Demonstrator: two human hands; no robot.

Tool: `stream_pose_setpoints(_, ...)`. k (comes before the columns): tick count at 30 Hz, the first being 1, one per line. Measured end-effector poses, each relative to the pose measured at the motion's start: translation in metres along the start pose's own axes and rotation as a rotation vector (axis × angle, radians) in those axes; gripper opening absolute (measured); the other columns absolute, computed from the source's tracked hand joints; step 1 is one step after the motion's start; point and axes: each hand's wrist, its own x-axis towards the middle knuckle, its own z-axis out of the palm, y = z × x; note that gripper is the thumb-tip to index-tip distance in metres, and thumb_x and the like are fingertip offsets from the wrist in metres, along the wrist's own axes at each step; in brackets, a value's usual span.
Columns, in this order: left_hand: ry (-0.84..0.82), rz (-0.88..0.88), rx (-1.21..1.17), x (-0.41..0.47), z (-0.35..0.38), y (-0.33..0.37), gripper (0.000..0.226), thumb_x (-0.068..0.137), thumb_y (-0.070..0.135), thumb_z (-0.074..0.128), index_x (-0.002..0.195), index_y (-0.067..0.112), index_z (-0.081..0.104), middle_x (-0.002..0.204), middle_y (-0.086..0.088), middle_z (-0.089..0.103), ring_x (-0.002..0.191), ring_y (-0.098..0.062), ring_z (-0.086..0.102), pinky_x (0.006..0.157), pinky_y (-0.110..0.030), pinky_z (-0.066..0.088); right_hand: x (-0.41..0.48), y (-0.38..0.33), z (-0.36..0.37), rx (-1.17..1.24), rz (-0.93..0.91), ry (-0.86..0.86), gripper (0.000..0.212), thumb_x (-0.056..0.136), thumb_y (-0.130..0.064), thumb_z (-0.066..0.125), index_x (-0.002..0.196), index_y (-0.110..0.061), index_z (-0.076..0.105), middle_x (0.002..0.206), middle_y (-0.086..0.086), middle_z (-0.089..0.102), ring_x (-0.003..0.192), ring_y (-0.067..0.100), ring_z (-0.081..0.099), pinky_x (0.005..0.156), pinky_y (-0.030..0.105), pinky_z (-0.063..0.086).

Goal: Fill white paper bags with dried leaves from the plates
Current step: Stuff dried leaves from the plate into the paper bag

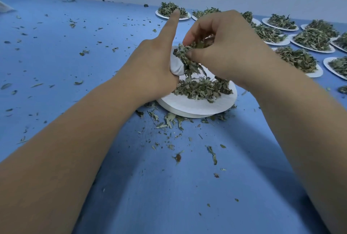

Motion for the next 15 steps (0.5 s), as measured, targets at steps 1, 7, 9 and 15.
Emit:
stream_pose_setpoints(1, -0.009, 0.003, 0.004, -0.001, 0.000, 0.001, 0.111, 0.078, 0.007, 0.070, 0.160, 0.032, -0.001, 0.064, 0.016, 0.056, 0.068, 0.003, 0.058, 0.054, -0.013, 0.041, 0.000, 0.000, 0.002, -0.026, -0.025, 0.045, 0.019, 0.084, -0.010, 0.072, 0.086, -0.029, 0.073, 0.067, -0.015, 0.060, 0.052, 0.001, 0.050, 0.050, 0.010, 0.038)
stream_pose_setpoints(7, 0.000, -0.015, 0.007, -0.001, -0.001, 0.001, 0.112, 0.076, 0.005, 0.069, 0.160, 0.036, 0.002, 0.067, 0.015, 0.060, 0.067, 0.000, 0.058, 0.054, -0.015, 0.041, -0.005, 0.003, 0.015, -0.015, -0.102, 0.079, 0.018, 0.079, -0.011, 0.071, 0.080, -0.028, 0.074, 0.074, -0.013, 0.072, 0.067, 0.000, 0.066, 0.063, 0.013, 0.048)
stream_pose_setpoints(9, 0.003, -0.024, 0.011, -0.003, -0.002, 0.003, 0.111, 0.076, 0.006, 0.069, 0.159, 0.039, 0.003, 0.072, 0.007, 0.059, 0.066, -0.007, 0.057, 0.056, -0.025, 0.047, -0.004, 0.004, 0.012, 0.056, -0.074, 0.017, 0.018, 0.082, -0.010, 0.071, 0.080, -0.027, 0.076, 0.072, -0.011, 0.074, 0.062, -0.003, 0.066, 0.059, 0.012, 0.047)
stream_pose_setpoints(15, 0.026, -0.027, -0.020, -0.001, -0.004, 0.002, 0.108, 0.076, 0.008, 0.069, 0.158, 0.040, 0.007, 0.081, 0.010, 0.058, 0.066, -0.006, 0.059, 0.052, -0.015, 0.042, -0.005, 0.013, -0.003, 0.337, -0.041, -0.282, 0.029, 0.088, -0.002, 0.062, 0.103, -0.024, 0.072, 0.088, -0.006, 0.078, 0.068, 0.023, 0.065, 0.059, 0.027, 0.048)
